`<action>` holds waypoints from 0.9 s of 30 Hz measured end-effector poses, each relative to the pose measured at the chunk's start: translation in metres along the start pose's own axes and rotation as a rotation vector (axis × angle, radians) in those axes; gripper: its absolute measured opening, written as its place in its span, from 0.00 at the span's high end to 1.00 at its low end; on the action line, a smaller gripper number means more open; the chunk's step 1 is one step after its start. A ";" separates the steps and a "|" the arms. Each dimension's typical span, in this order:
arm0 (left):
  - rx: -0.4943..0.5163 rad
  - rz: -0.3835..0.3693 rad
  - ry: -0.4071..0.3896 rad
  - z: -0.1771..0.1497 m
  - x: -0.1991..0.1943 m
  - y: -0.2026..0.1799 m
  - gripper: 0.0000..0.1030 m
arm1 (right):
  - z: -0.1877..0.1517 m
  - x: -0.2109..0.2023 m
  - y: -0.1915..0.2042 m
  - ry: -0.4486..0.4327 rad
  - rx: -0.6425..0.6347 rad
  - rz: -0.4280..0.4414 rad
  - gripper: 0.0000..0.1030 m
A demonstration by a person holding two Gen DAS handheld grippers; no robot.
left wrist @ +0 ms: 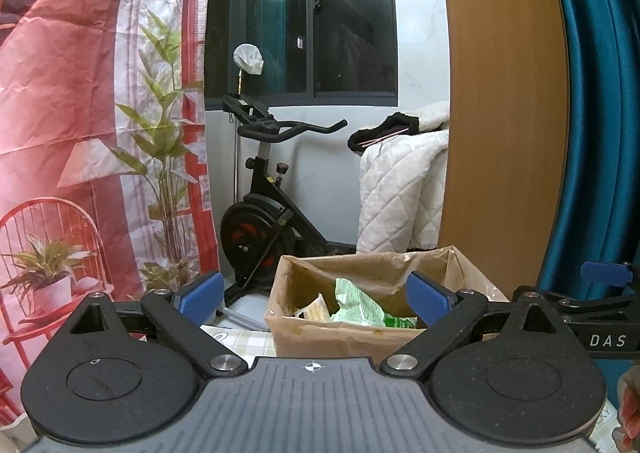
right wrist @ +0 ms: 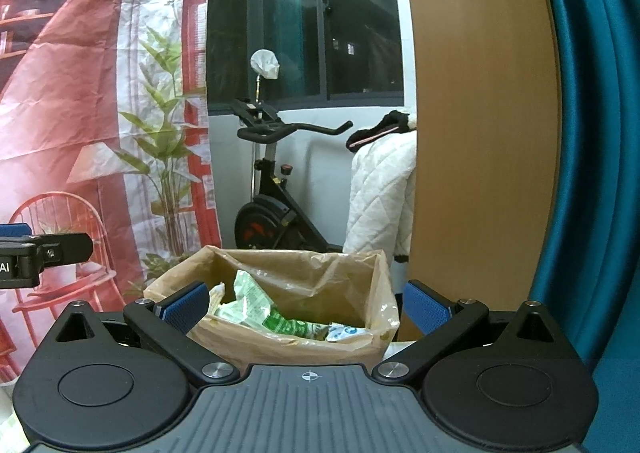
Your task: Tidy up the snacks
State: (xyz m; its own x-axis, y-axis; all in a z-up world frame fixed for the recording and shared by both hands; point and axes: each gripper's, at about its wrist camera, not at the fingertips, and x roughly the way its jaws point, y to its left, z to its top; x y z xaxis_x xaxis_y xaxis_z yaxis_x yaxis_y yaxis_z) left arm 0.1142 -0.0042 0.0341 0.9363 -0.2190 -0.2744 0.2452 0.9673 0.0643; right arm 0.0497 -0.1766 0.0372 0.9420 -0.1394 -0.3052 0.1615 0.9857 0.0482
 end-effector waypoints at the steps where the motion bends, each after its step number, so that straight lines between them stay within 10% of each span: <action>1: 0.000 0.001 0.001 0.000 0.000 0.000 0.04 | 0.000 0.000 0.000 0.001 0.001 -0.002 0.01; 27: -0.037 0.010 0.037 -0.001 0.000 0.006 0.04 | -0.004 0.005 -0.002 0.018 0.007 -0.014 0.01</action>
State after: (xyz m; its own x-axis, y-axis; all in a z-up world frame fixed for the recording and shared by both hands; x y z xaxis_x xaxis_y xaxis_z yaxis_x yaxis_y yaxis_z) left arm 0.1156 0.0014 0.0334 0.9286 -0.2051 -0.3092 0.2258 0.9737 0.0322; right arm 0.0530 -0.1793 0.0313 0.9343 -0.1515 -0.3226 0.1767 0.9830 0.0504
